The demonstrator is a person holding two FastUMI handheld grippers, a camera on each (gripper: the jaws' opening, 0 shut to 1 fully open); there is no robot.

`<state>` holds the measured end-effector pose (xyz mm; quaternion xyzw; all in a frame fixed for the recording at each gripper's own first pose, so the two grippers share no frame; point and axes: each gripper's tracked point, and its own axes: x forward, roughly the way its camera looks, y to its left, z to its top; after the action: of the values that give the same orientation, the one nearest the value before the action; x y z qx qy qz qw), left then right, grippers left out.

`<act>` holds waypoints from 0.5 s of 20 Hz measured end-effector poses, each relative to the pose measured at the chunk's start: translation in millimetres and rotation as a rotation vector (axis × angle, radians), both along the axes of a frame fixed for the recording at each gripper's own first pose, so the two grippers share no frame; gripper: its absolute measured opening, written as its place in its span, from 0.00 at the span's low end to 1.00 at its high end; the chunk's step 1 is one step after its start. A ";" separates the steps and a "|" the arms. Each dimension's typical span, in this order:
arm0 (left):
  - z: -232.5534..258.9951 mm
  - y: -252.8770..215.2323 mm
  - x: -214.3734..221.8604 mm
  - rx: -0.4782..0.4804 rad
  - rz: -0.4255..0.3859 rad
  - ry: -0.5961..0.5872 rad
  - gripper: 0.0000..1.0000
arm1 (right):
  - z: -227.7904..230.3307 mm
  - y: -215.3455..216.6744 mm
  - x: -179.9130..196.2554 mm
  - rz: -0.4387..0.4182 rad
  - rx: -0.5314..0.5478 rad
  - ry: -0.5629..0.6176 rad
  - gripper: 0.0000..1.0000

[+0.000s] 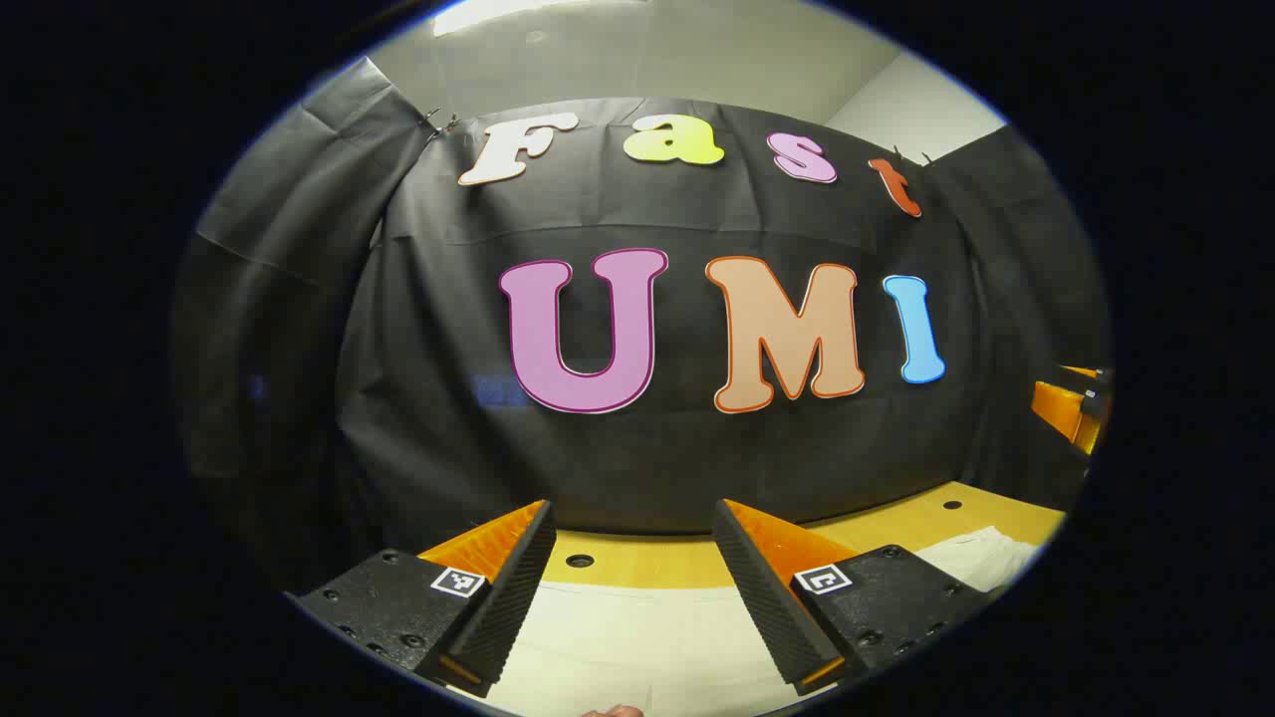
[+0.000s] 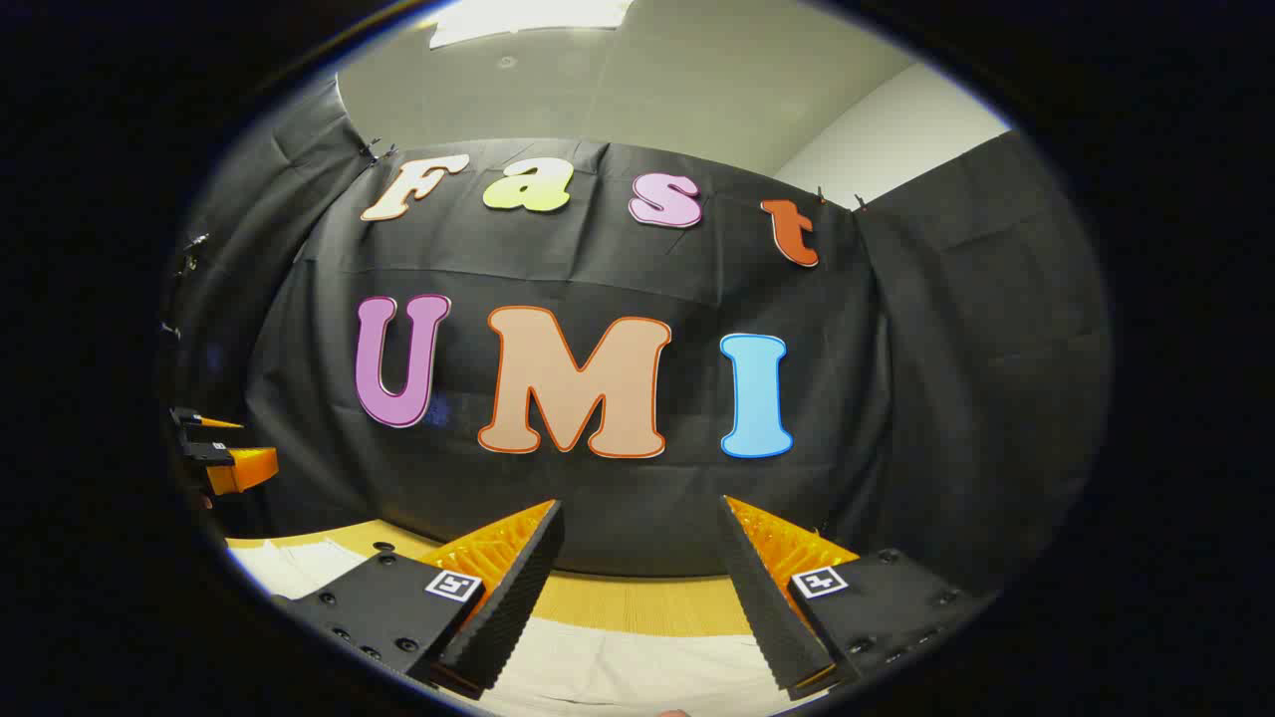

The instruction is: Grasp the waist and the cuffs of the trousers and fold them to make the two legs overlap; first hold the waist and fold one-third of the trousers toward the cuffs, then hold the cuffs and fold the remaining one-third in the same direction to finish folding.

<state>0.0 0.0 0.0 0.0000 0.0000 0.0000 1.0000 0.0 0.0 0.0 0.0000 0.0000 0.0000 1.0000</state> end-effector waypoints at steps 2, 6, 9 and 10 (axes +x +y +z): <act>1.6 0.8 -0.6 0.004 0.005 -0.005 0.96 | 0.5 -1.4 0.6 0.003 -0.019 -0.005 0.96; 1.3 -0.4 -2.6 -0.005 0.013 -0.003 0.96 | -1.8 -5.2 -3.7 0.009 -0.017 0.006 0.97; -1.9 -1.2 -4.2 -0.006 0.017 0.004 0.97 | -5.4 -4.7 -6.1 0.011 -0.017 0.018 0.96; -1.9 -1.4 -5.9 -0.004 0.019 0.006 0.96 | -13.6 -5.0 -7.5 0.012 -0.020 0.045 0.97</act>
<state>-5.9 -1.4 -1.9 -0.0020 0.0030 0.0097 0.9999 -7.5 -5.0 -13.6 -0.0098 0.0223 0.0061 0.9997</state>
